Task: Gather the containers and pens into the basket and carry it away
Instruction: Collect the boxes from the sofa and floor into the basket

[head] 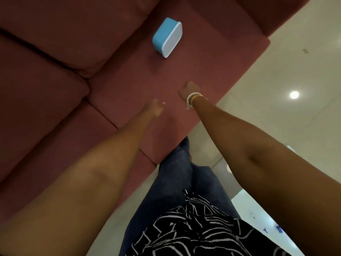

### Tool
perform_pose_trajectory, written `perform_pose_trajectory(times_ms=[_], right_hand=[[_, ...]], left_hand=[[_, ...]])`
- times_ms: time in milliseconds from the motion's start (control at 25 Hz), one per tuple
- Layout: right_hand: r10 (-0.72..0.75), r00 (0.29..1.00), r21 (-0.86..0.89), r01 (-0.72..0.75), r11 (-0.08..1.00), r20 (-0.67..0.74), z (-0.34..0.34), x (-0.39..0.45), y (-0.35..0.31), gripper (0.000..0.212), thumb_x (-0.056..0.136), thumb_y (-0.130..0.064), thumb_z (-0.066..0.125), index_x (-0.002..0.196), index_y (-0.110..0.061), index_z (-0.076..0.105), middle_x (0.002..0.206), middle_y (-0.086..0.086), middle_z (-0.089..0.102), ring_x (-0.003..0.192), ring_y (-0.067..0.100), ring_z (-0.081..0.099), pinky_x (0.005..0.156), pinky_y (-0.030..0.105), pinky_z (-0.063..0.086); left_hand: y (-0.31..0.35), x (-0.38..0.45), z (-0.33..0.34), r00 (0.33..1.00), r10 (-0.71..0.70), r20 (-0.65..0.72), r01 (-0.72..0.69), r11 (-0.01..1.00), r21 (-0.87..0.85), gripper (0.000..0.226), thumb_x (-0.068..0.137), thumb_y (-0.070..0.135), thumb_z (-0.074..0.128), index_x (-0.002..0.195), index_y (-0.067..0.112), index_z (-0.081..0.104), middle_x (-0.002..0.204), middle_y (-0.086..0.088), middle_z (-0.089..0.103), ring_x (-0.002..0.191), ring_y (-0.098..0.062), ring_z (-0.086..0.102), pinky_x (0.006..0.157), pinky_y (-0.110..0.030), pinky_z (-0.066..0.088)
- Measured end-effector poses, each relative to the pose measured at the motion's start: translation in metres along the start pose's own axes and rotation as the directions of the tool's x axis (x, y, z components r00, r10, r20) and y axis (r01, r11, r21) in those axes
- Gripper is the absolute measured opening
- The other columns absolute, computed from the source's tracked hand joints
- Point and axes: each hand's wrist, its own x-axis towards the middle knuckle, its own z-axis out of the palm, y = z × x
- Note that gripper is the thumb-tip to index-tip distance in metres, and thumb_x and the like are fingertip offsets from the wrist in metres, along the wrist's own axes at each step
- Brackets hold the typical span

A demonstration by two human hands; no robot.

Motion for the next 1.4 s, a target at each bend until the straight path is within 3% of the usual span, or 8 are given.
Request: perform_pose_trajectory(times_ms=[240, 400, 600, 680, 800, 1000, 1160, 1400], right_hand=[[-0.054, 0.998, 0.033, 0.053, 0.998, 0.024, -0.008, 0.094, -0.077, 0.042, 0.09, -0.019, 0.053, 0.13, -0.007, 0.052, 0.136, 0.015, 0.055, 0.127, 0.033, 0.051, 0.101, 0.03, 0.04], [-0.131, 0.99, 0.228, 0.115, 0.967, 0.055, -0.017, 0.127, -0.086, 0.056, 0.076, -0.027, 0.065, 0.129, -0.015, 0.054, 0.126, 0.007, 0.064, 0.117, 0.024, 0.06, 0.099, 0.029, 0.046], [-0.035, 0.991, 0.117, 0.02, 0.993, 0.128, -0.011, 0.163, -0.061, 0.067, 0.085, -0.003, 0.054, 0.148, -0.013, 0.03, 0.124, 0.007, 0.057, 0.115, 0.024, 0.054, 0.108, 0.035, 0.04], [-0.003, 0.989, 0.127, -0.016, 0.992, 0.147, -0.009, 0.173, -0.053, 0.066, 0.086, -0.001, 0.052, 0.148, -0.011, 0.03, 0.101, -0.003, 0.052, 0.11, 0.021, 0.052, 0.11, 0.035, 0.038], [0.027, 0.985, 0.133, -0.05, 0.99, 0.171, -0.014, 0.176, -0.051, 0.057, 0.087, -0.002, 0.053, 0.142, -0.006, 0.038, 0.107, 0.0, 0.049, 0.102, 0.015, 0.046, 0.108, 0.039, 0.041], [0.154, 0.984, 0.38, -0.179, 0.907, 0.094, -0.012, 0.15, -0.035, 0.062, 0.085, -0.007, 0.058, 0.143, -0.003, 0.036, 0.129, 0.018, 0.058, 0.106, 0.03, 0.06, 0.081, 0.038, 0.053], [0.262, 0.949, 0.464, -0.315, 0.828, 0.177, -0.004, 0.104, 0.01, 0.036, 0.077, 0.004, 0.048, 0.112, 0.004, 0.056, 0.077, 0.012, 0.058, 0.054, 0.022, 0.051, 0.039, 0.02, 0.045], [0.275, 0.923, 0.663, -0.384, 0.642, 0.269, 0.02, -0.018, 0.096, 0.014, 0.076, -0.001, 0.046, 0.088, -0.005, 0.051, 0.076, 0.009, 0.04, 0.062, 0.024, 0.04, 0.056, 0.026, 0.036]], left_hand=[[0.014, 0.072, -0.036, 0.983, -0.168, -0.072, 0.145, 0.957, -0.25, 0.052, 0.097, 0.028, 0.05, 0.141, 0.002, 0.042, 0.145, -0.018, 0.046, 0.13, -0.033, 0.048, 0.108, -0.038, 0.04], [0.053, 0.125, -0.071, 0.977, -0.158, -0.143, 0.061, 0.85, -0.523, 0.072, 0.089, 0.017, 0.065, 0.147, 0.002, 0.026, 0.147, -0.016, 0.043, 0.134, -0.028, 0.045, 0.112, -0.036, 0.036], [0.09, 0.175, -0.101, 0.942, -0.02, -0.336, -0.106, 0.93, -0.353, 0.097, 0.076, 0.024, 0.073, 0.152, 0.015, 0.014, 0.153, -0.008, 0.032, 0.14, -0.023, 0.033, 0.113, -0.03, 0.027], [0.094, 0.184, -0.099, 0.935, 0.061, -0.35, -0.151, 0.959, -0.238, 0.094, 0.077, 0.021, 0.071, 0.152, 0.017, 0.014, 0.155, -0.007, 0.03, 0.141, -0.023, 0.031, 0.113, -0.03, 0.025], [0.093, 0.187, -0.093, 0.935, 0.068, -0.349, -0.12, 0.984, -0.132, 0.087, 0.079, 0.021, 0.068, 0.151, 0.016, 0.02, 0.152, -0.009, 0.033, 0.139, -0.025, 0.033, 0.112, -0.031, 0.027], [0.081, 0.152, -0.074, 0.965, -0.046, -0.257, -0.061, 0.918, -0.391, 0.066, 0.068, 0.028, 0.073, 0.129, 0.018, 0.052, 0.12, -0.001, 0.062, 0.11, -0.022, 0.06, 0.086, -0.027, 0.049], [0.071, 0.089, -0.034, 0.993, -0.048, -0.111, -0.025, 0.814, -0.58, 0.057, 0.061, 0.028, 0.062, 0.116, 0.018, 0.063, 0.103, -0.002, 0.068, 0.091, -0.021, 0.066, 0.075, -0.031, 0.053], [0.037, 0.004, 0.047, 0.988, 0.016, 0.154, 0.069, 0.843, -0.533, 0.045, 0.066, 0.018, 0.052, 0.111, 0.02, 0.058, 0.103, -0.01, 0.061, 0.089, -0.029, 0.061, 0.081, -0.038, 0.054]])
